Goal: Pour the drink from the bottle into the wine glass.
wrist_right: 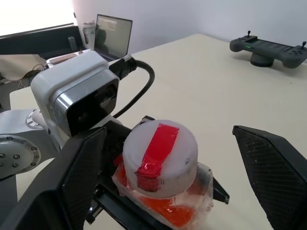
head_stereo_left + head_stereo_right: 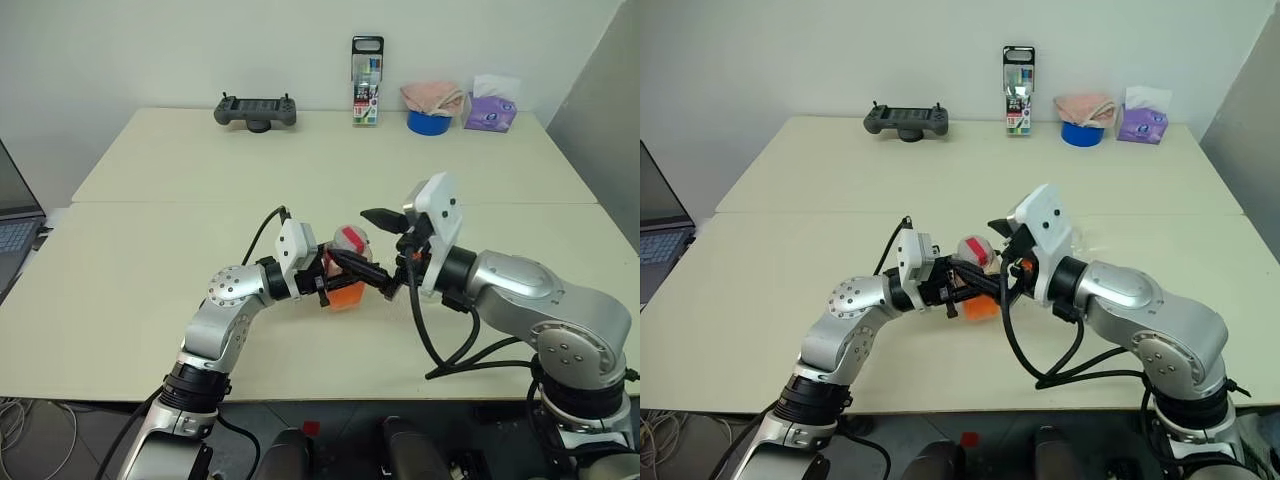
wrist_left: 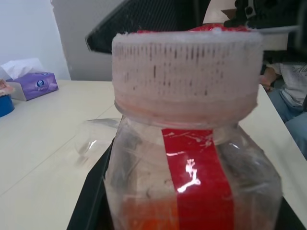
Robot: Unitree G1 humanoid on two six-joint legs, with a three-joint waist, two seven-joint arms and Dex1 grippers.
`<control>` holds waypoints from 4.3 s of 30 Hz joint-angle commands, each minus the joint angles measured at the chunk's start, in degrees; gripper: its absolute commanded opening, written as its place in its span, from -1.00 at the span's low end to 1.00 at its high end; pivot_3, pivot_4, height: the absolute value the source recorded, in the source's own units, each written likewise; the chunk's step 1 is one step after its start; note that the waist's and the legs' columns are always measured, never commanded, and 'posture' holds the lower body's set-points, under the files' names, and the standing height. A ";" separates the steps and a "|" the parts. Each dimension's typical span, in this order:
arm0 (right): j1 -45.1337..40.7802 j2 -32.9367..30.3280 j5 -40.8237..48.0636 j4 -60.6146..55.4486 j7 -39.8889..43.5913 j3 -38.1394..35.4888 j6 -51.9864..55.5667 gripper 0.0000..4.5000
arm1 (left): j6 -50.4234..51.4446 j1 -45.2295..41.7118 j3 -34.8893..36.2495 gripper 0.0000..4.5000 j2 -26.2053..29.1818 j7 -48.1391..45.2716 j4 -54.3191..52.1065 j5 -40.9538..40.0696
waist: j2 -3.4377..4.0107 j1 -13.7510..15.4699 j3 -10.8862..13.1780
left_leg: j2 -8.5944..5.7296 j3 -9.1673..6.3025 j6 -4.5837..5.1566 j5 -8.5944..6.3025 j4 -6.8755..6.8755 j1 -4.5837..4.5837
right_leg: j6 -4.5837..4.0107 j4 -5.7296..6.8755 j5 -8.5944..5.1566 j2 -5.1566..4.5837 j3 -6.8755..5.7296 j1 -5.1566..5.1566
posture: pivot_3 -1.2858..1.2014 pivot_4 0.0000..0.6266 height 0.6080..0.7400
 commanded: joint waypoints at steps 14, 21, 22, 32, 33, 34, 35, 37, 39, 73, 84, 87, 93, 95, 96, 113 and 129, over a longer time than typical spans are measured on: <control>-0.12 -0.11 -2.20 -1.28 1.41 0.18 -1.80 -0.19 | -0.75 -0.87 0.89 -0.24 -0.04 0.07 -1.72 -0.72 | 0.00 0.01 0.00 | -0.01 0.00 0.00 0.00 0.01 0.00 | 0.00 0.00 0.00 0.00 0.00 0.00 | 0.03 -0.52 1.00; -0.42 -14.20 9.10 1.46 36.50 -0.70 -7.23 -0.19 | 11.67 -2.63 -0.43 -0.24 3.36 -6.56 -7.49 -8.89 | 0.01 -0.02 0.10 | -0.02 0.01 0.01 -0.01 0.01 -0.04 | 0.02 -0.06 -0.01 0.00 -0.03 0.01 | 0.03 -0.52 1.00; -1.03 -16.69 10.11 1.82 43.54 -0.33 -8.74 -0.19 | 13.43 -3.14 -0.84 -0.24 3.79 -7.56 -8.36 -9.95 | 0.00 0.00 0.10 | -0.03 0.02 0.02 -0.01 0.01 -0.05 | 0.04 -0.07 -0.02 -0.01 -0.02 0.01 | 0.03 -0.52 1.00; -10.07 -21.53 -3.68 15.30 67.99 8.15 -21.27 -0.19 | 8.17 -5.20 -5.56 -0.24 3.23 -10.88 -7.10 -4.45 | -0.02 -0.12 0.15 | 0.09 0.01 0.03 -0.02 0.04 0.10 | 0.06 0.03 -0.05 0.13 -0.05 0.09 | 0.03 -0.52 1.00; -10.38 -21.53 -3.92 16.29 67.50 7.71 -20.84 -0.19 | 7.43 -5.28 -5.40 -0.24 2.84 -10.64 -6.18 -3.93 | -0.02 -0.10 0.15 | 0.05 0.03 0.03 -0.01 0.05 0.09 | 0.06 0.02 -0.05 0.08 -0.03 0.09 | 0.03 -0.52 1.00; -10.60 -21.49 -4.21 16.92 67.21 7.46 -20.65 -0.19 | 6.96 -5.34 -5.28 -0.24 2.56 -10.57 -5.58 -3.58 | -0.02 -0.05 0.15 | 0.03 0.04 0.03 -0.01 0.05 0.07 | 0.06 -0.01 -0.05 0.05 -0.02 0.09 | 0.03 -0.52 1.00; -10.71 -21.10 -3.99 17.29 66.23 6.47 -20.56 -0.03 | 6.08 -5.24 -5.08 -0.24 2.19 -10.38 -4.89 -3.09 | -0.02 -0.03 0.15 | 0.01 0.04 0.02 -0.01 0.05 0.05 | 0.07 -0.05 -0.05 0.01 -0.01 0.09 | 0.03 -0.52 1.00; -10.64 -20.00 -5.27 17.66 63.11 4.47 -21.95 0.26 | 3.92 -5.24 -4.72 -0.25 1.22 -9.65 -3.11 -1.87 | -0.03 0.01 0.16 | -0.02 0.04 0.02 -0.02 0.05 0.04 | 0.06 -0.06 -0.05 -0.05 0.00 0.08 | 0.03 -0.52 1.00; -10.44 -18.29 -9.06 18.29 56.11 2.08 -23.85 0.57 | 0.49 -5.56 -4.66 -0.25 -0.25 -8.01 -0.22 0.04 | -0.03 0.03 0.16 | -0.01 0.04 0.02 -0.02 0.04 0.02 | 0.06 -0.04 -0.05 -0.06 0.00 0.05 | 0.03 -0.52 1.00; 5.08 12.07 -19.22 -14.74 -16.53 -0.36 8.20 0.34 | -10.73 -11.94 -0.15 -0.25 -9.94 -1.98 15.32 3.33 | -0.01 0.12 0.14 | -0.03 0.01 -0.02 0.01 0.05 -0.13 | -0.10 0.08 0.06 -0.04 0.01 -0.14 | 0.03 -0.52 1.00; 3.30 5.98 -20.44 -11.02 -10.69 -1.99 3.81 -0.17 | -9.93 -11.22 -0.39 -0.25 -8.96 -2.12 14.23 3.68 | -0.01 0.08 0.14 | -0.04 0.01 -0.02 0.01 0.06 -0.13 | -0.09 0.06 0.05 -0.03 0.01 -0.14 | 0.03 -0.52 1.00; 3.07 4.16 -19.16 -8.33 -6.06 -2.64 0.27 -0.17 | -8.71 -10.74 -0.35 -0.25 -8.28 -2.45 13.17 3.26 | -0.01 0.04 0.14 | -0.04 0.01 -0.01 0.01 0.05 -0.13 | -0.07 0.07 0.04 -0.03 0.00 -0.14 | 0.03 -0.52 1.00; 1.43 -1.05 -6.80 2.52 19.97 -5.81 -10.43 -0.17 | -2.82 -9.55 -1.97 -0.25 -6.59 -5.28 9.22 0.80 | -0.01 -0.03 0.15 | -0.03 0.03 0.00 0.01 0.06 -0.08 | 0.06 0.07 -0.04 0.00 0.01 -0.08 | 0.03 -0.52 1.00; -0.81 -6.95 -4.47 8.89 33.97 -4.46 -12.78 -0.17 | -1.17 -9.57 -2.71 -0.25 -5.94 -6.66 8.47 0.43 | -0.01 -0.03 0.15 | -0.06 0.05 0.00 0.01 0.08 -0.08 | 0.05 0.05 -0.03 -0.01 0.01 -0.04 | 0.03 -0.52 1.00; -2.33 -9.69 -4.25 12.12 40.32 -3.41 -14.13 -0.17 | -0.16 -9.41 -2.67 -0.25 -5.67 -7.07 7.63 0.00 | -0.02 -0.03 0.15 | -0.07 0.07 0.00 0.01 0.09 -0.06 | 0.06 0.03 -0.04 -0.02 0.02 -0.01 | 0.03 -0.52 1.00; -16.96 -13.74 -15.82 36.97 61.35 2.02 -31.34 0.76 | 0.85 -6.36 -4.48 -0.26 -4.91 -6.76 2.77 0.50 | -0.02 0.31 0.15 | -0.07 0.03 -0.01 0.00 0.07 0.00 | -0.18 0.00 0.11 -0.15 0.00 0.03 | 0.03 -0.52 1.00; 1.76 -14.19 -5.88 4.38 32.96 -10.43 -13.63 0.93 | -3.85 -10.60 -2.75 -0.26 -6.50 -6.23 10.23 2.34 | -0.02 0.24 0.15 | -0.04 0.03 -0.02 0.00 0.09 -0.01 | -0.06 0.09 0.05 -0.07 0.01 -0.01 | 0.03 -0.52 1.00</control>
